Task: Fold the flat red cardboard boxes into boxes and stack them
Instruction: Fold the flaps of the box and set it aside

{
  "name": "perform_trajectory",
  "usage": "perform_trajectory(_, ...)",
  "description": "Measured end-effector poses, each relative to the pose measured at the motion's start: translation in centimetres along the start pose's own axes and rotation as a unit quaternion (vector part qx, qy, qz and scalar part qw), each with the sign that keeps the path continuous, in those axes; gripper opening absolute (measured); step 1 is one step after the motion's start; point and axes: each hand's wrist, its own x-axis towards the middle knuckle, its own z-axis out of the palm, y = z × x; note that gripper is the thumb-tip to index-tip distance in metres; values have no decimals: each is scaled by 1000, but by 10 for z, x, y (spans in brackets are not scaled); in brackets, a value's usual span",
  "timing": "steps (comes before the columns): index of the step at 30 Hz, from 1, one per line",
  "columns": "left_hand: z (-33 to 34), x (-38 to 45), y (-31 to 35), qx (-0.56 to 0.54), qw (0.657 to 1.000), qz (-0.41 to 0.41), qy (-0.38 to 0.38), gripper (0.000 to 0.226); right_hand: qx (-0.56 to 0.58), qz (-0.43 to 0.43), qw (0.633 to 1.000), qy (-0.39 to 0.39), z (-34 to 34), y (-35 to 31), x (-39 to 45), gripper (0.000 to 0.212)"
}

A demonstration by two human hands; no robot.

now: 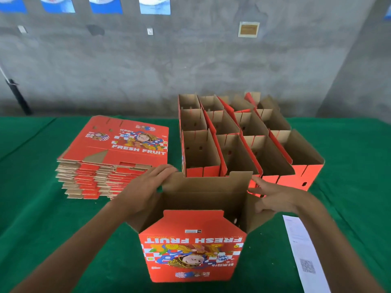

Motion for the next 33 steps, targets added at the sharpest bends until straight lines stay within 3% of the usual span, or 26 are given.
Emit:
perform_trajectory(4, 3, -8, -4, 37, 997, 36, 52, 50, 10, -42, 999, -19, -4, 0, -6, 86)
perform_trajectory(9, 1, -8, 16, 18, 998, -41, 37, 47, -38, -26, 999, 4, -14, -5, 2, 98)
perform_trajectory(12, 7, 1, 27, 34, 999, -11, 17, 33, -98, -18, 994, 32, -12, -2, 5, 95)
perform_trajectory(16, -7, 16, 15, 27, 997, -50, -52, 16, -113, -15, 993, 16, -24, 8, -2, 95)
perform_trajectory(19, -23, 23, 11, 80, 991, -77, -75, 13, -160, -33, 987, -3, -24, 4, -8, 98)
perform_trajectory(22, -19, 29, 44, 198, 971, -67, -114, 22, -200, -57, 978, 25, -17, 8, -3, 85)
perform_trajectory(25, -2, 27, 82, 219, 952, -76, -198, 30, -202, -50, 977, 47, -18, 11, -3, 69)
perform_trajectory(30, -6, 13, 94, 115, 941, -128, -292, 76, -264, -22, 962, 64, -14, 10, 2, 43)
perform_trajectory(33, -23, 8, 83, -34, 930, -160, -329, 104, -279, -19, 956, 86, -13, 14, 6, 33)
